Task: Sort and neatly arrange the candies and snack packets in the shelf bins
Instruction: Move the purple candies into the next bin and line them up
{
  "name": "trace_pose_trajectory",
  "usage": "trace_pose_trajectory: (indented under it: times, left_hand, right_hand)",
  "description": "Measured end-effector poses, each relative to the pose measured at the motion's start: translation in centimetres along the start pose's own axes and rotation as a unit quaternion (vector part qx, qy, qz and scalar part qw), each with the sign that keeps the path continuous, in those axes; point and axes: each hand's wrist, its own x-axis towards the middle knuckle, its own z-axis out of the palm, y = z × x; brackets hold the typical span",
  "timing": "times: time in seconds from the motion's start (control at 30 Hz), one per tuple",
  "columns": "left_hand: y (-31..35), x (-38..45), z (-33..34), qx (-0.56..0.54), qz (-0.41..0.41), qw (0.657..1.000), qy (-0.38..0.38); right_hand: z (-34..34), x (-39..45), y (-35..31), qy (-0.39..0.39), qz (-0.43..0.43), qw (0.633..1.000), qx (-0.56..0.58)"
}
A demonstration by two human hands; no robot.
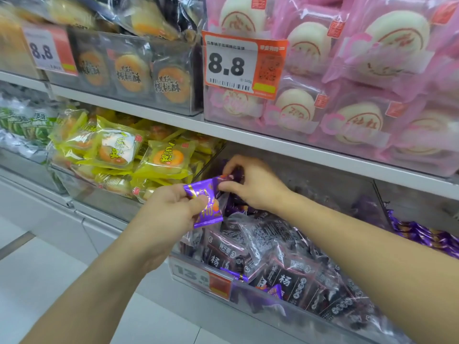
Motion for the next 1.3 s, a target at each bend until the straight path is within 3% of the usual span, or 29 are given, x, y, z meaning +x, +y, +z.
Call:
trace_pose_trajectory:
  times: [0.07, 0.17, 0.23, 0.3, 0.43, 0.5, 0.63, 0.7, 0.9, 1.03, 1.17, 1.3]
  left_hand:
    - [0.1, -0.3, 0.5, -0.002, -0.004, 1.000, -0.023]
    - [0.3, -0.9, 1.4, 0.007, -0.002, 0.999, -0.050]
    - [0.6, -1.3, 2.5, -0.009, 0.001, 0.998, -0.065]
    - [1.1, -2.1, 4.5, -0.032, 0.002, 0.995, -0.099]
    - [1.2, -5.0, 10.5, -0.085, -0.029, 0.980, -0.179]
    - [1.1, -6.3, 13.6, -0.114, -0.059, 0.970, -0.205]
    - [1.2, -7.4, 17.5, -0.050, -0.004, 0.979, -0.197]
    - [1.4, -7.2, 18.7, -0.049, 0.009, 0.980, -0.191]
    - [1.1, -6.1, 21.5, -0.114, -0.050, 0.981, -0.147]
    - [0.3, -6.0, 22.8, -0.097, -0.043, 0.984, -0.143]
    - [-0.3, -6.1, 23.7, -0.066, 0.021, 0.981, -0.180]
    - [-0.1, -6.1, 24.2, -0.075, 0.033, 0.974, -0.210]
  right_hand:
    - [-2.1, -2.3, -0.9, 0.048, 0.085, 0.991, 0.087]
    - [-5.0, -7.2, -2.3, 0.028, 0.222, 0.913, 0.341]
    - [-6.8, -10.6, -2.7, 0.021, 0.239, 0.888, 0.392]
    - [-8.7, -13.9, -3.3, 0.053, 0.226, 0.891, 0.391]
    - [-11.3, -19.4, -2.8, 0.208, 0.125, 0.931, 0.274]
    - [-11.1, -21.5, -1.5, 0.234, 0.106, 0.934, 0.249]
    - [-11.0, -24.1, 1.2, 0.257, 0.084, 0.921, 0.281]
    - [-12.0, -25.1, 2.1, 0.257, 0.048, 0.932, 0.250]
    - [-14.7, -27.0, 3.2, 0.186, 0.029, 0.961, 0.201]
    - [-14.9, -27.4, 3.2, 0.193, 0.095, 0.926, 0.312]
    - [-14.9, -28.0, 4.1, 0.198, 0.213, 0.843, 0.453]
    - [-15.6, -28.0, 4.4, 0.229, 0.211, 0.828, 0.467]
